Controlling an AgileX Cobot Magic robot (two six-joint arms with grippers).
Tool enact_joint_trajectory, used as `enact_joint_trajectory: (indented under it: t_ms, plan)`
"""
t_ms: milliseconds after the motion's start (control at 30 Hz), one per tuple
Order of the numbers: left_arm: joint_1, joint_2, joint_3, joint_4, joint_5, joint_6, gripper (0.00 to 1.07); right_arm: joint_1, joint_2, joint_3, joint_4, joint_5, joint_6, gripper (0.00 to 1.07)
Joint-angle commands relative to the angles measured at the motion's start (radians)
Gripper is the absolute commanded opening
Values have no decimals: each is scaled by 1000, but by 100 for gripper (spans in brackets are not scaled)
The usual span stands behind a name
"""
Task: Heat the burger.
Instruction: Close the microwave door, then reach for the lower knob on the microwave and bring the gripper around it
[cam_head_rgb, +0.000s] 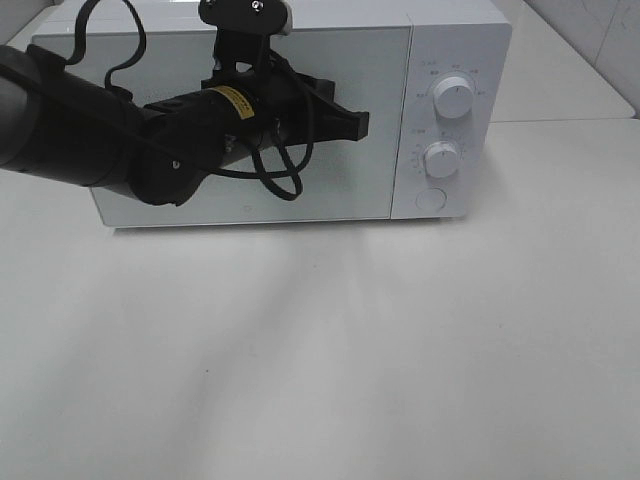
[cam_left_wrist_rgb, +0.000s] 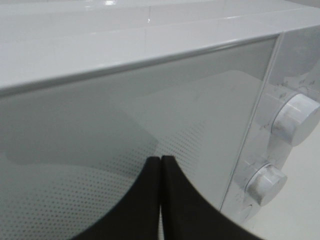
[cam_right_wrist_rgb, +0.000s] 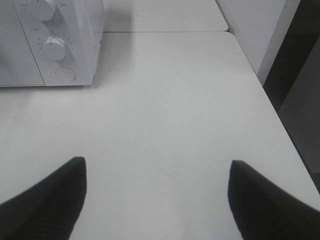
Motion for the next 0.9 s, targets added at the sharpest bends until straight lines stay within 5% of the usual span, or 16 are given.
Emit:
enact_joint_trajectory:
  t_ms: [33,167,267,333,367,400,433,467,567,800,900]
  plan:
    - [-11,-34,-19,-117,-17,-9,0,-7,-28,2,0,-5,4,74]
    - [-48,-58,-7,-117,22,-10,0,-7,-28,2,0,-5,4,74]
    - [-79,-80,-6,-116,119,-9,14,-7,-28,2,0,-5,4,74]
    - [-110,-100,-1,-116,230,-10,41,-7,-28,2,0,-5,4,74]
    - [-110,-100,-1,-116,230,-10,41,-7,-28,2,0,-5,4,74]
    - [-124,-113,-1,-116,306,-10,64,-7,-28,2,0,-5,4,74]
    - [-124,-113,-1,-116,306,-10,64,-7,-28,2,0,-5,4,74]
    - [-136,-128,-1,-116,381,-10,82,-7,-28,2,0,-5,4,74]
    - [-147,-160,-1,-115,527,-10,100,-7,-28,2,0,-5,4,74]
    - [-149,-258,-1,-108,920,-9,102,-7,-28,2,0,-5,4,74]
    - [-149,-268,-1,-107,958,-9,102,-7,-28,2,0,-5,4,74]
